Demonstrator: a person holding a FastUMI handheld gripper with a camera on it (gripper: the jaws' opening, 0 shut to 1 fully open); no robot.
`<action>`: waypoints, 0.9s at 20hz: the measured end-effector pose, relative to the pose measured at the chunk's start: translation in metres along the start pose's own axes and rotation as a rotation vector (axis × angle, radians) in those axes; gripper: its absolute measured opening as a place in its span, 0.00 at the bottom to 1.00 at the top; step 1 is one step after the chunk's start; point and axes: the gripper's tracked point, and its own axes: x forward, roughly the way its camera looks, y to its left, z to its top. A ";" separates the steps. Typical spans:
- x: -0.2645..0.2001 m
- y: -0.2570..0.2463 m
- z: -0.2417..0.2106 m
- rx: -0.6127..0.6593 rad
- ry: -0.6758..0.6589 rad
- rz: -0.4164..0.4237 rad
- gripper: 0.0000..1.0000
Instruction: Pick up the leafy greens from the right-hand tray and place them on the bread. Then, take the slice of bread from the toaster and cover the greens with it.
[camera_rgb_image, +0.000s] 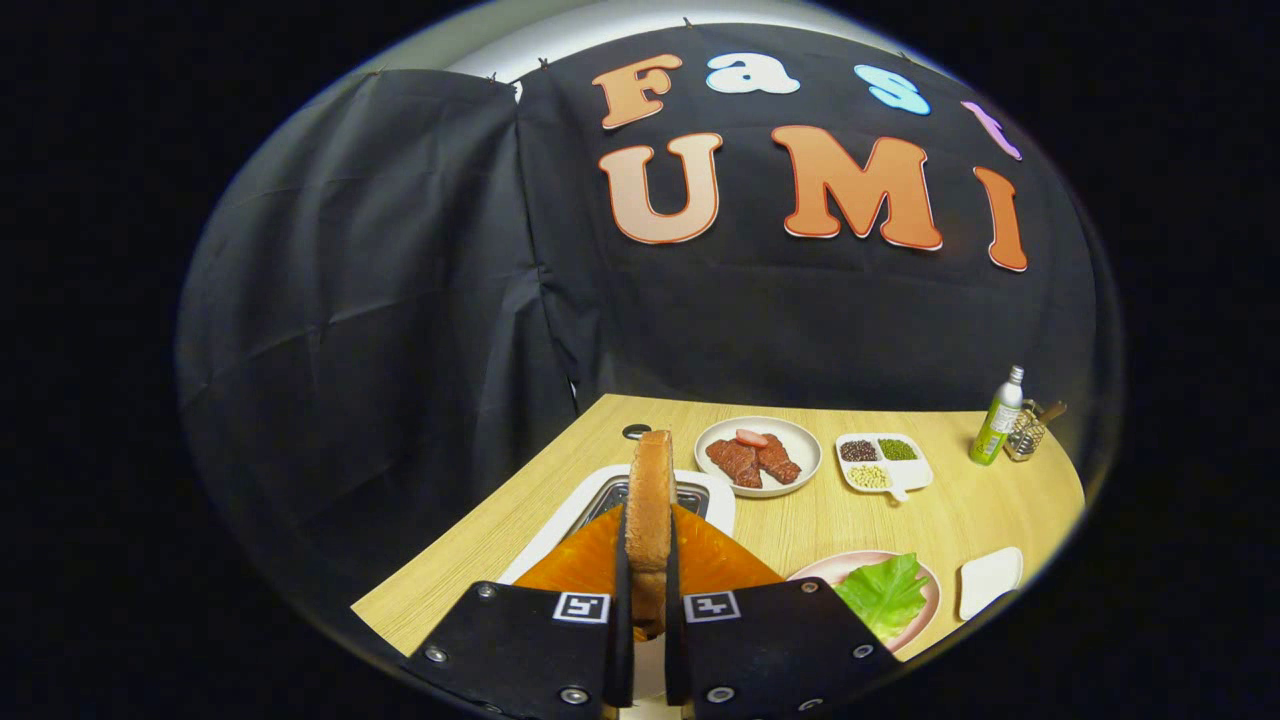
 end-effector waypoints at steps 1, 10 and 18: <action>-0.002 0.000 0.005 0.004 -0.011 0.002 0.13; -0.028 -0.025 0.034 0.024 -0.080 -0.004 0.12; -0.033 -0.072 0.012 0.018 -0.056 -0.076 0.12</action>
